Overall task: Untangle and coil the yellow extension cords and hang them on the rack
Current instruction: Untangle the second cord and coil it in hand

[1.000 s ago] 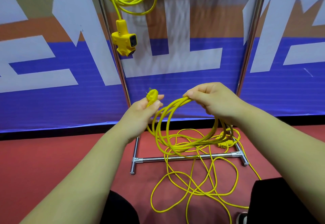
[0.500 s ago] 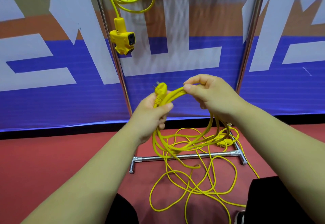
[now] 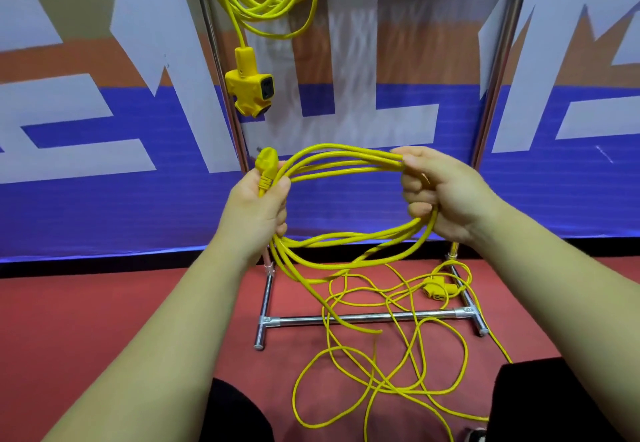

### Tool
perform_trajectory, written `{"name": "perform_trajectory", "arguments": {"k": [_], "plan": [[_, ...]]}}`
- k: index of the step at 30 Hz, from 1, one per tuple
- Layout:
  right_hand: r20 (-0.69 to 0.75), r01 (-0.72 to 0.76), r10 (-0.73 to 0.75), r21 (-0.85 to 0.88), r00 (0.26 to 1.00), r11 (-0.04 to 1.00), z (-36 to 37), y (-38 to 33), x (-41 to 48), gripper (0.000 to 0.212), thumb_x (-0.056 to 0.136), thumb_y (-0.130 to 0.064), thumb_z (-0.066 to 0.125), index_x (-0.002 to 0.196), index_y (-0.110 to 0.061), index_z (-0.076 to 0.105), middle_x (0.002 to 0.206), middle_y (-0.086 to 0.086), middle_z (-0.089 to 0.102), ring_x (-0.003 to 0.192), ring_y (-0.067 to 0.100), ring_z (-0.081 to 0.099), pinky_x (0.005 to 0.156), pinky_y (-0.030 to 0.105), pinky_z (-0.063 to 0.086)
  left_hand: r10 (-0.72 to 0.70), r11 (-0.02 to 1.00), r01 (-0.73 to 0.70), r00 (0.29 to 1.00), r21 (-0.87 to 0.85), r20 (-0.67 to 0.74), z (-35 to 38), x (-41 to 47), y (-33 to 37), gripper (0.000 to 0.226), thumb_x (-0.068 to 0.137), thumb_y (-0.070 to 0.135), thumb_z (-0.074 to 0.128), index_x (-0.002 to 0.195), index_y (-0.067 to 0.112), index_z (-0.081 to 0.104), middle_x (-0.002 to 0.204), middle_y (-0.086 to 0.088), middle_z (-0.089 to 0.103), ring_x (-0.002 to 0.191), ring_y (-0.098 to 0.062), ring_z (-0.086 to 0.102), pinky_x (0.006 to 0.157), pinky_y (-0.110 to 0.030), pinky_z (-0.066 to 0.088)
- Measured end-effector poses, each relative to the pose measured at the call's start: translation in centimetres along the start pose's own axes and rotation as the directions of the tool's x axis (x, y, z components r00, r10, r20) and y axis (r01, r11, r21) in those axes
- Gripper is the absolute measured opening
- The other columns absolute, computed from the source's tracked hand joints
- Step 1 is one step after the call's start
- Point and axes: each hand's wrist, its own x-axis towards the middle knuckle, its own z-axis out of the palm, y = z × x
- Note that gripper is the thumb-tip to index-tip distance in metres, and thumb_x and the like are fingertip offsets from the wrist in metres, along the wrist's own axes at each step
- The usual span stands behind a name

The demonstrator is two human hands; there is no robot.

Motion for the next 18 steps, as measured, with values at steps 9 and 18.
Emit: {"name": "perform_trajectory", "arguments": {"k": [9,18], "plan": [[-0.197,0.092,-0.138,-0.224,0.971,0.970,1.0,1.0,0.1,0.019,0.102,-0.022,0.051,0.100,-0.014,0.068,0.057,-0.003,0.043,0.051,0.012,0.027,0.042,0.022,0.021,-0.101,0.964,0.100,0.995,-0.245,0.009,0.3,-0.8,0.0,0.024,0.103,0.020,0.054,0.126,0.015,0.059,0.059,0.002,0.038,0.040,-0.009,0.032,0.044,-0.024,0.037],[-0.110,0.086,-0.144,-0.417,0.983,0.905,1.0,1.3,-0.2,0.020,0.101,-0.025,0.054,0.100,-0.018,0.074,0.059,-0.002,0.042,0.050,0.011,0.030,0.046,0.026,0.021,-0.206,0.955,0.244,0.954,-0.166,0.219,-0.7,-1.4,-0.2,0.026,0.103,0.019,0.049,0.125,0.006,0.054,0.071,-0.003,0.052,0.047,-0.015,0.045,0.049,-0.031,0.050]]}}
